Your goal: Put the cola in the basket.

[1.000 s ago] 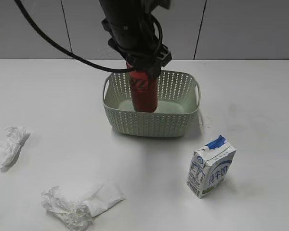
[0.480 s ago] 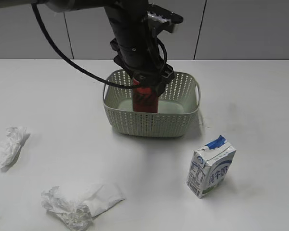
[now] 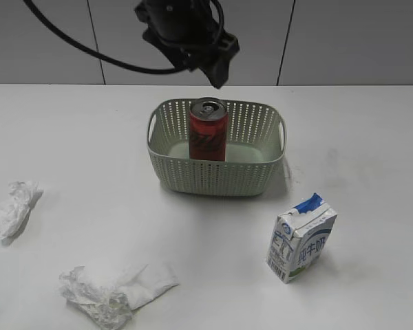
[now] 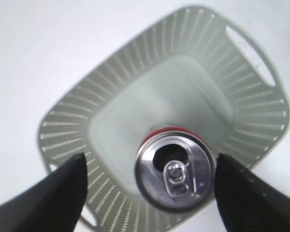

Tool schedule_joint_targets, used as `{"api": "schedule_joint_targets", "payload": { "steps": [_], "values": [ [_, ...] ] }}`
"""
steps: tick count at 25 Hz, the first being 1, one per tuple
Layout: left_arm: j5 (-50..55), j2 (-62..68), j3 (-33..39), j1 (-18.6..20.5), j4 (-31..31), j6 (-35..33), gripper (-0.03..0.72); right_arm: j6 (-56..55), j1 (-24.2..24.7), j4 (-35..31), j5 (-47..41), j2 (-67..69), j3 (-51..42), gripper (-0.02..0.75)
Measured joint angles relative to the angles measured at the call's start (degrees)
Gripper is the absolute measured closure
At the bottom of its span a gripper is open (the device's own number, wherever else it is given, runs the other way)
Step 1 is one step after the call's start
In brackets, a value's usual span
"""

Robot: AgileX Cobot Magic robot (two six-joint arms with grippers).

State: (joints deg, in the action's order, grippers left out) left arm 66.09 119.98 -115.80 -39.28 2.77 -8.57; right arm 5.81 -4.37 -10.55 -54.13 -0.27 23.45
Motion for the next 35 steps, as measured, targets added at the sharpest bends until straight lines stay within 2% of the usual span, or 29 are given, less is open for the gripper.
{"api": "schedule_joint_targets", "payload": {
  "steps": [5,14,17,20,24,35],
  "values": [
    [2.67,-5.36,-0.23,4.74,0.32,1.14,0.076,0.00,0.00,0.00,0.00,0.00,0.00,0.148],
    [3.64,-11.76,-0.15,21.35,-0.04,6.03,0.094,0.00,0.00,0.00,0.00,0.00,0.00,0.148],
    [3.57,-14.29,2.63,26.98,-0.41,7.42,0.094,0.00,0.00,0.00,0.00,0.00,0.00,0.148],
    [3.57,-17.22,8.49,31.70,-1.09,7.63,0.095,0.00,0.00,0.00,0.00,0.00,0.00,0.148],
    [3.67,-21.92,18.26,34.10,-1.16,7.68,0.095,0.00,0.00,0.00,0.00,0.00,0.00,0.148],
    [3.35,-44.88,50.00,34.17,-1.19,7.68,0.101,0.00,0.00,0.00,0.00,0.00,0.00,0.148]
  ]
}}
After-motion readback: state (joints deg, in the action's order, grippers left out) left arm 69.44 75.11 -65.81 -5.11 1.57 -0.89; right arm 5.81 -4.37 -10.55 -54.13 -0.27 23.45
